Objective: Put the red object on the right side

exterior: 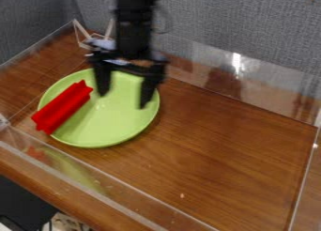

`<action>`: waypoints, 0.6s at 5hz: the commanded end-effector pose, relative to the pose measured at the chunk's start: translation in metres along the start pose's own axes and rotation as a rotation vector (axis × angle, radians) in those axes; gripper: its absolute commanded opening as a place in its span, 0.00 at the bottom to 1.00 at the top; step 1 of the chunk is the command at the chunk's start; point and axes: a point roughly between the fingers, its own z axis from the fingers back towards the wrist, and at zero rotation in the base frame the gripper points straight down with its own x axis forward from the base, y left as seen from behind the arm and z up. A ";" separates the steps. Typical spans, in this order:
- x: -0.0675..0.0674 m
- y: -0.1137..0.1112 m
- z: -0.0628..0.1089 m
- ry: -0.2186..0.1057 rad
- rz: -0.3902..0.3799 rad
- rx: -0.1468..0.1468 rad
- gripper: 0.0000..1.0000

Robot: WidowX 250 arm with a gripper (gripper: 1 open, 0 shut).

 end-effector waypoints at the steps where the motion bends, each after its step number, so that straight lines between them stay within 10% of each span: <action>1: 0.007 -0.031 0.014 -0.096 -0.064 -0.019 1.00; 3: 0.020 -0.017 0.037 -0.146 -0.031 -0.013 1.00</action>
